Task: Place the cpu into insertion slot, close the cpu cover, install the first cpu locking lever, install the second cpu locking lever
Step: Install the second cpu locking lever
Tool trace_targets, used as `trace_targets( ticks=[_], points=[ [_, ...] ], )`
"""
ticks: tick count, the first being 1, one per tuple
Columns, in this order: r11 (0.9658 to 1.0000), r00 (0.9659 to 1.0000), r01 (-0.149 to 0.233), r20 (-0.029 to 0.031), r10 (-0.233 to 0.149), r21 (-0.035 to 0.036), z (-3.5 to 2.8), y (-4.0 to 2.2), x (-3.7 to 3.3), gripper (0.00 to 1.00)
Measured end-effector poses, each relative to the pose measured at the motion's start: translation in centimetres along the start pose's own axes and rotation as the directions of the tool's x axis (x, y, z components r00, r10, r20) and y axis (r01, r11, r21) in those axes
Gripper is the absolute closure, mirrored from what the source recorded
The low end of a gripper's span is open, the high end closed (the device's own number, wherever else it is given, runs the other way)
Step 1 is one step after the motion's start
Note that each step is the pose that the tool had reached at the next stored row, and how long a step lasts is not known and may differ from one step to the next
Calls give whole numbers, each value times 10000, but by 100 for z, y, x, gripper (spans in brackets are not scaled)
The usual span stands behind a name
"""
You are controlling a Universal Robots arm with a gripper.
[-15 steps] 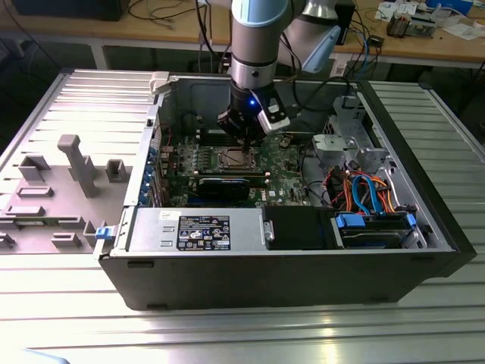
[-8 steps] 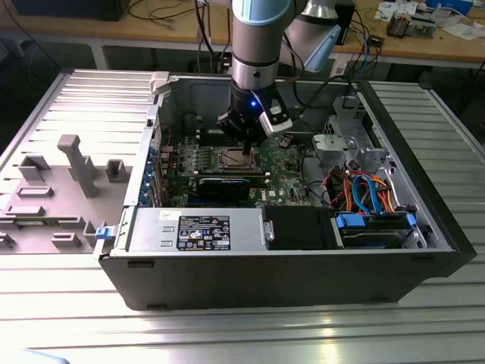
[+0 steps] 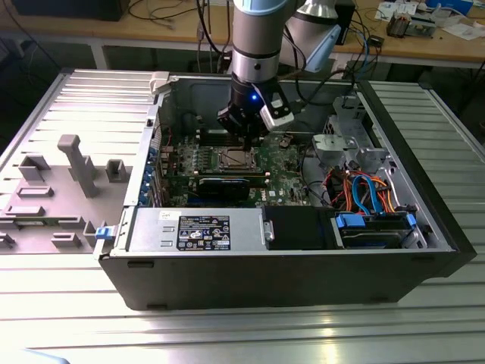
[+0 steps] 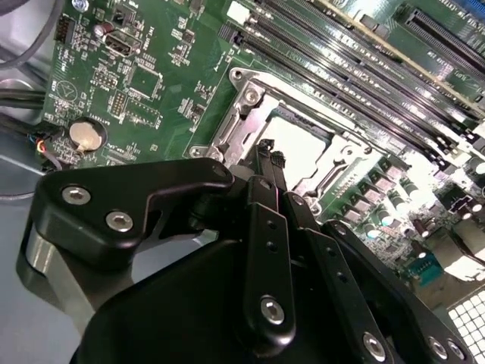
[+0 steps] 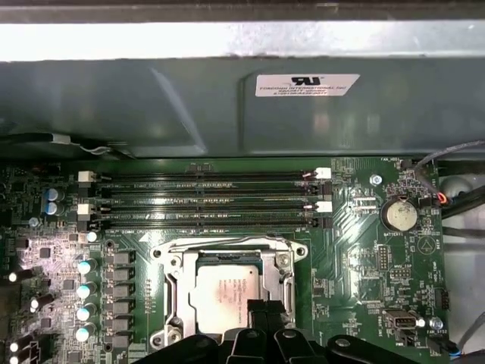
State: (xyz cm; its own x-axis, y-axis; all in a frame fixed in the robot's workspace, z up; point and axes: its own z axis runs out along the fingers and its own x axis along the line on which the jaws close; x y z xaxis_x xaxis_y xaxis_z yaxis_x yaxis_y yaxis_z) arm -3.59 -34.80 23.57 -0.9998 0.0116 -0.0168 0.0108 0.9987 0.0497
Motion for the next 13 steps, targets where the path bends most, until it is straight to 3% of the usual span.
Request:
trace_targets(
  ticks=[7, 13],
  points=[
    [10000, 10000, 1, 0, -1, 1, -4, -138, -2, 89],
    [10000, 10000, -1, 1, 1, 0, -5, -170, -2, 89]
  ],
)
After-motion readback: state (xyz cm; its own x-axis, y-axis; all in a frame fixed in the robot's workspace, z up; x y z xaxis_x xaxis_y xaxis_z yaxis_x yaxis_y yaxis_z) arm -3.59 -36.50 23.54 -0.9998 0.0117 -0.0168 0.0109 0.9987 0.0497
